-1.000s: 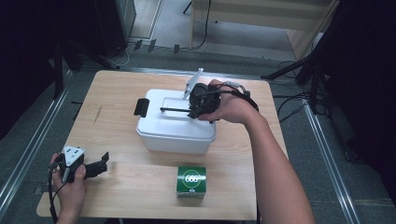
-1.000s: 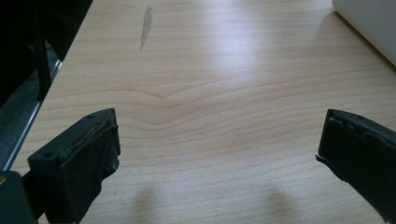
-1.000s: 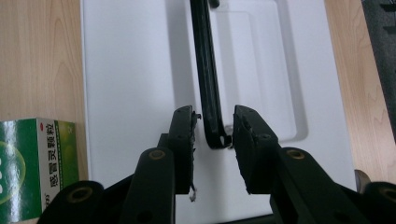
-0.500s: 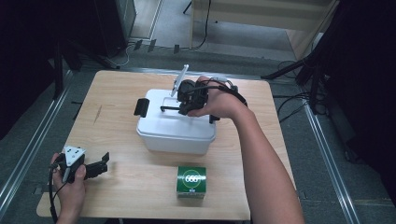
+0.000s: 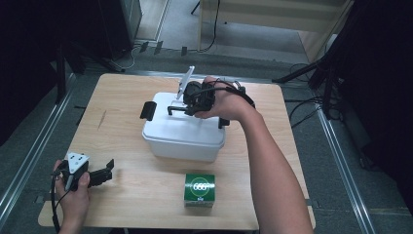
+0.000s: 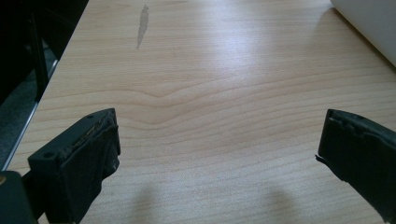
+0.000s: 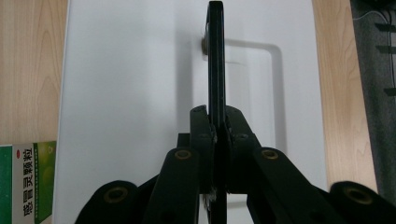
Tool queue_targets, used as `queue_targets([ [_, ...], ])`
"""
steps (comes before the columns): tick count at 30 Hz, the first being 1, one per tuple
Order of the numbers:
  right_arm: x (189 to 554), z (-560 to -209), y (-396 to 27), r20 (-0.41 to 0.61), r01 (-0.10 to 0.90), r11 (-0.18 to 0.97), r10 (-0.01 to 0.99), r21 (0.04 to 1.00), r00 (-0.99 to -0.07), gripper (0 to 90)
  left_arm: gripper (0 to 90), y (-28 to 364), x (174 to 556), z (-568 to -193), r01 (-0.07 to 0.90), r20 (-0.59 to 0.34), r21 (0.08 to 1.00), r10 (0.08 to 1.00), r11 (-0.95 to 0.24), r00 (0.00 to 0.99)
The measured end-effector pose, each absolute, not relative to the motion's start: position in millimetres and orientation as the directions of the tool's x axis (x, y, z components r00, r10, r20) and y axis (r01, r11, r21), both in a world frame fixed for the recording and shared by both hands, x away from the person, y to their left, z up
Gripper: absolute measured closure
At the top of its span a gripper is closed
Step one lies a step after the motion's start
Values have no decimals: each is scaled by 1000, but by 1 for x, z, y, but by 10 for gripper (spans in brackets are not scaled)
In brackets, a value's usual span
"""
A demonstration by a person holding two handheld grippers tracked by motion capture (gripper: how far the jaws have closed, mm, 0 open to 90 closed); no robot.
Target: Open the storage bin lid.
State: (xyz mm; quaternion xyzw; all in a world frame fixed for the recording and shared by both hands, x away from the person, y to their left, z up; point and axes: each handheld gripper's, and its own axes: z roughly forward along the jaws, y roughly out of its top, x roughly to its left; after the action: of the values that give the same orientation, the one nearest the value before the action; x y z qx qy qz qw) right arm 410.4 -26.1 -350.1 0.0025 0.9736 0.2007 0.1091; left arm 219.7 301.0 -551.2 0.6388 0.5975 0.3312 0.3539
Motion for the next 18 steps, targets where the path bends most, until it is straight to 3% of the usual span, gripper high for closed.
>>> queue_targets([
  [18, 403, -321, -62, -260, -19, 898, 107, 440, -960, 850, 0, 301, 220, -551, 525, 2, 850, 998, -34, 62],
])
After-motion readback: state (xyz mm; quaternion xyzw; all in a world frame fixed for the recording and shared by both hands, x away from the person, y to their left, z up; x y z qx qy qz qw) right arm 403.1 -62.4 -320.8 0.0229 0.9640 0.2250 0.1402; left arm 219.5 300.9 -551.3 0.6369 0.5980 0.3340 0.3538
